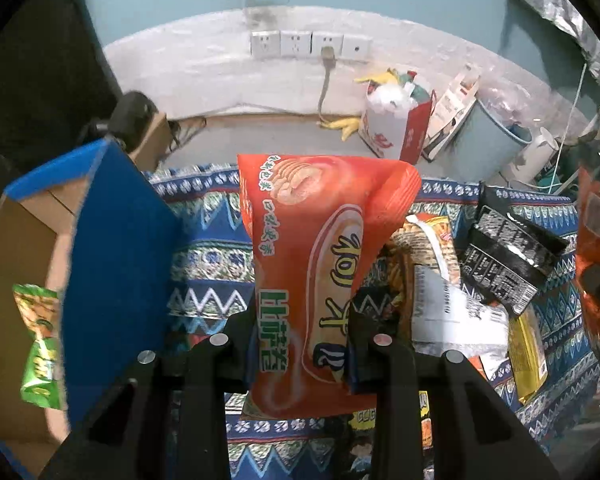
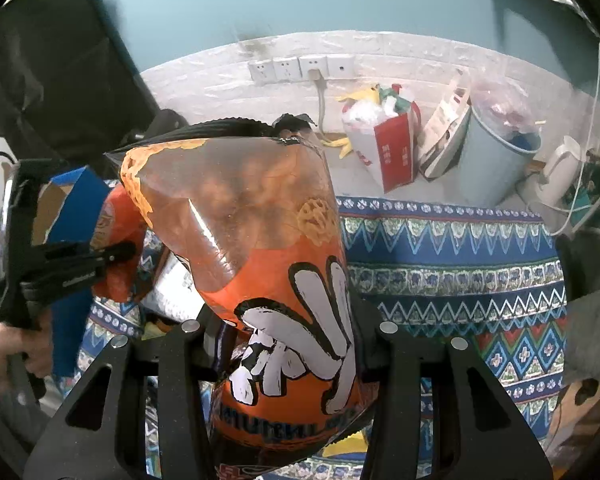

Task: Organize snacks
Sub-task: 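Lift both held bags and carry them toward the cardboard box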

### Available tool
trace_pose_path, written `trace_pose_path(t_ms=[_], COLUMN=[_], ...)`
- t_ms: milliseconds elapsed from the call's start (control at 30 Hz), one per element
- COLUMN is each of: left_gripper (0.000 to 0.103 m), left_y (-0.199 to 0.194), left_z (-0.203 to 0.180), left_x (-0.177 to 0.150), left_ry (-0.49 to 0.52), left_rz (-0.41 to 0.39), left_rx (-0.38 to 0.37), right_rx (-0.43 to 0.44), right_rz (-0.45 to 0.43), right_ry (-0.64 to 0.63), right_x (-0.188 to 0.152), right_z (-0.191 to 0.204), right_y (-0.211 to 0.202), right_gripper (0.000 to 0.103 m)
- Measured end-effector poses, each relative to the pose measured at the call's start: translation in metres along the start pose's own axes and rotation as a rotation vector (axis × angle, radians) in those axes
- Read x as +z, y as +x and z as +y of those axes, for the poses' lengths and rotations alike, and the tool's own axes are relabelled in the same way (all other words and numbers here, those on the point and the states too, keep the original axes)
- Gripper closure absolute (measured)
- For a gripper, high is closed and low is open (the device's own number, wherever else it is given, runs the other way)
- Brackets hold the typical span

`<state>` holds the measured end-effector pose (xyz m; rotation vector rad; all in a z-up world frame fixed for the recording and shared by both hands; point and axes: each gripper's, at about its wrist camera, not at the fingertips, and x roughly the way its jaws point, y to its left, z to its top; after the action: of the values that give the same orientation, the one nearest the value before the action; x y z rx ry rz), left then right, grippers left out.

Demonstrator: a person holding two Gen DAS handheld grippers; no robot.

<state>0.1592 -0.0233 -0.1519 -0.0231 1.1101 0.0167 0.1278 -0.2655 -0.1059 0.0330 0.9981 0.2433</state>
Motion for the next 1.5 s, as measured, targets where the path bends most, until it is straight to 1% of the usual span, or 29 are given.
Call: trace_pose_path(t_ms=[267, 600, 867, 1200, 1500], left_gripper=[0.070, 0.070, 0.070, 0.070, 0.070], left_y=[-0.037, -0.073, -0.098, -0.124, -0.138], left_z=[0.003, 0.016, 0.045, 0.086, 0.128], left_x=[-0.003, -0.008, -0.017, -0.030, -0.047], left_ry=[0.039, 0.050, 0.003, -0.059, -0.116], left_rz=[-0.089, -0.151, -0.169, -0.202, -0.218], left_rx=[0.037, 0.064, 0.050, 0.044, 0.060], right_rx=[0.004, 0.024, 0.050, 0.090, 0.139], right_rz=[-0.025, -0.046, -0.051, -0.045, -0.048], right_ry=[-0.019, -0.054, -0.096, -0.154, -0.202], right_x=[0.010, 0.020, 0.029, 0.037, 0.049], right_z=[0.017, 0.047, 0.080, 0.133, 0.188], right_y=[-0.006, -0.008, -0.007, -0.001, 0.004], right_gripper=[0.059, 0.059, 0.059, 0.059, 0.059])
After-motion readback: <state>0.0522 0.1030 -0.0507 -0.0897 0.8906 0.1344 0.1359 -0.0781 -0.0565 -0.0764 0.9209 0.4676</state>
